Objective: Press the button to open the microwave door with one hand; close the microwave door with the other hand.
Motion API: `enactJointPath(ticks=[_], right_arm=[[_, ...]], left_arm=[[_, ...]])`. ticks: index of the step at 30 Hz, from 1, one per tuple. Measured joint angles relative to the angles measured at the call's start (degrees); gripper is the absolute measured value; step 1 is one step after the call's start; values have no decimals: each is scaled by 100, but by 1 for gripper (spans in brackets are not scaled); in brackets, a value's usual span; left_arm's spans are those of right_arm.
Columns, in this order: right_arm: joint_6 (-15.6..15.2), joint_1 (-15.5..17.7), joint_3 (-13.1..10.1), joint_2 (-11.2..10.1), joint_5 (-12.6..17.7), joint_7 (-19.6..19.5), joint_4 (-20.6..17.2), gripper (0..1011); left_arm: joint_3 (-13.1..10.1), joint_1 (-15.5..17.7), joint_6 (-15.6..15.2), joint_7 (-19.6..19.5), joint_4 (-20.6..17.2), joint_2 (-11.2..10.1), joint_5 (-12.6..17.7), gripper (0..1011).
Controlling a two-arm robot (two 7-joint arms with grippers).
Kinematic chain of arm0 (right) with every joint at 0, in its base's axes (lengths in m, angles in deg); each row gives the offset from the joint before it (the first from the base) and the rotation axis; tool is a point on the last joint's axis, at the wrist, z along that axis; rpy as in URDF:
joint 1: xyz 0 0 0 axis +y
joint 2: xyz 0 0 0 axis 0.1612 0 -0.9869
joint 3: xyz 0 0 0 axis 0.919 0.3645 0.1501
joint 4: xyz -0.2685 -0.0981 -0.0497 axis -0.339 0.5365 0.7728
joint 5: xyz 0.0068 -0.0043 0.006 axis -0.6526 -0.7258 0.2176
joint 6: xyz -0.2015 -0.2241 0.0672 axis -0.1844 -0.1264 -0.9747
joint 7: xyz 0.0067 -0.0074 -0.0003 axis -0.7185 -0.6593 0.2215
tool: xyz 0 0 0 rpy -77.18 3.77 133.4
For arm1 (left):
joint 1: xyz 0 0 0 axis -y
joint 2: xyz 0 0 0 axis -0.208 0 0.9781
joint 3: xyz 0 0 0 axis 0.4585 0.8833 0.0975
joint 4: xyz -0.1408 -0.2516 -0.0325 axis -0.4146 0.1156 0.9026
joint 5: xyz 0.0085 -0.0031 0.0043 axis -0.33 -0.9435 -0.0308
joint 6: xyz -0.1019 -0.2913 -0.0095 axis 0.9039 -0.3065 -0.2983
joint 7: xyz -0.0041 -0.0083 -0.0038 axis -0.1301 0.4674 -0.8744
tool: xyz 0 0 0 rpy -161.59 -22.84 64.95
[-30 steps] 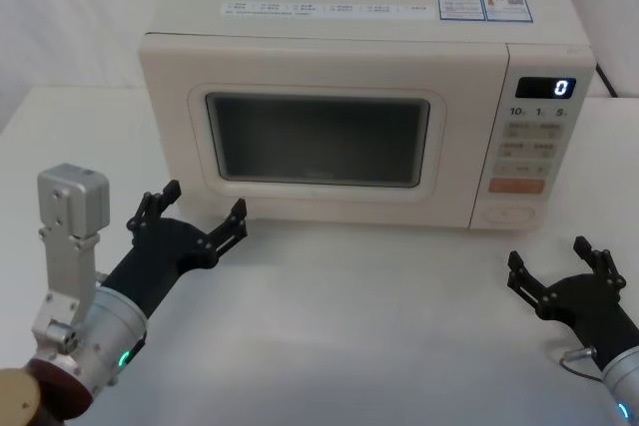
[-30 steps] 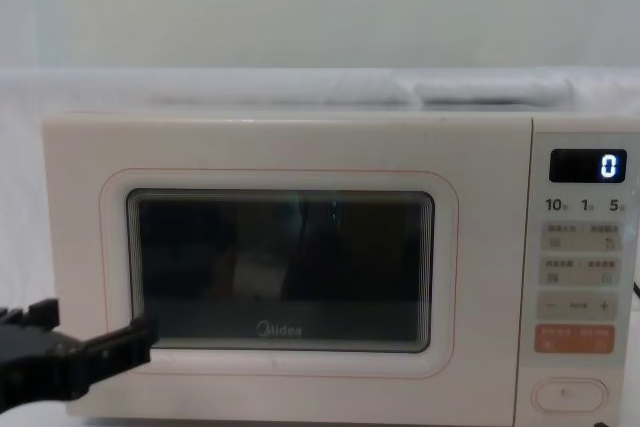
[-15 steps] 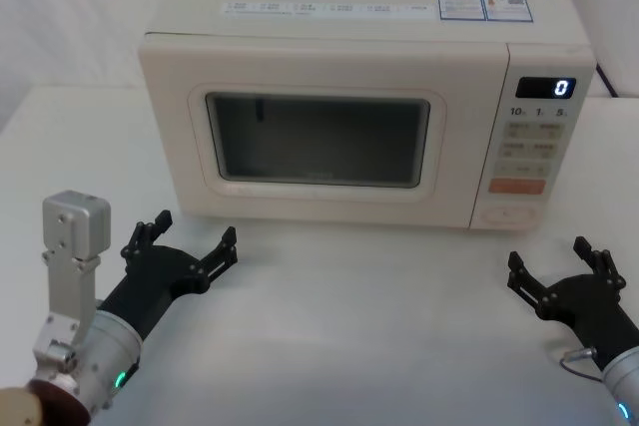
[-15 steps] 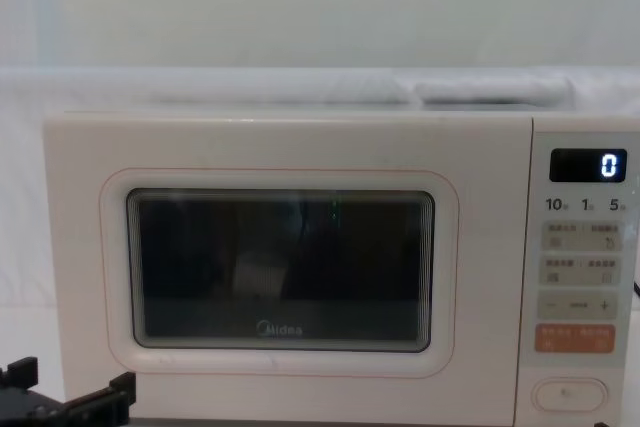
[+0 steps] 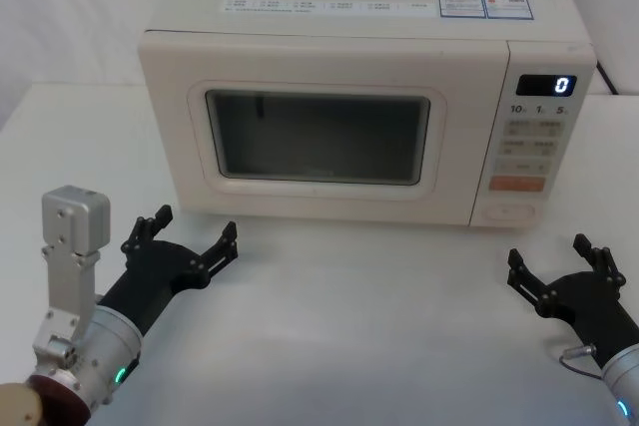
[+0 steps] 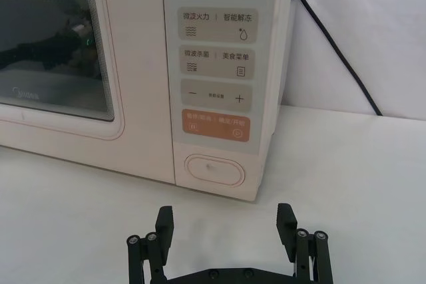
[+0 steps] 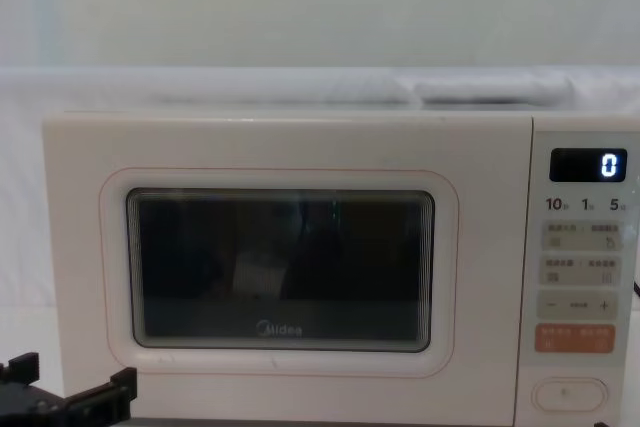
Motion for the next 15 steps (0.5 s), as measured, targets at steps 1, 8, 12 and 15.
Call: enactJointPath(ticks=[1,8,12,15], right_arm=[[0,0,0,0,0,0,0,1002],[0,0,0,0,0,0,0,1002],[0,0,0,0,0,0,0,1002],[0,0,0,0,0,0,0,1002]], left_arm=[[-1,0,0,0,-1,0,0,1001],[-4,5,3,-2,-6,-2,-5,1001],[-4,6,4,-3,-9,-2,-8,1001],[-4,6,4,-3,-9,-2,-9,1001]])
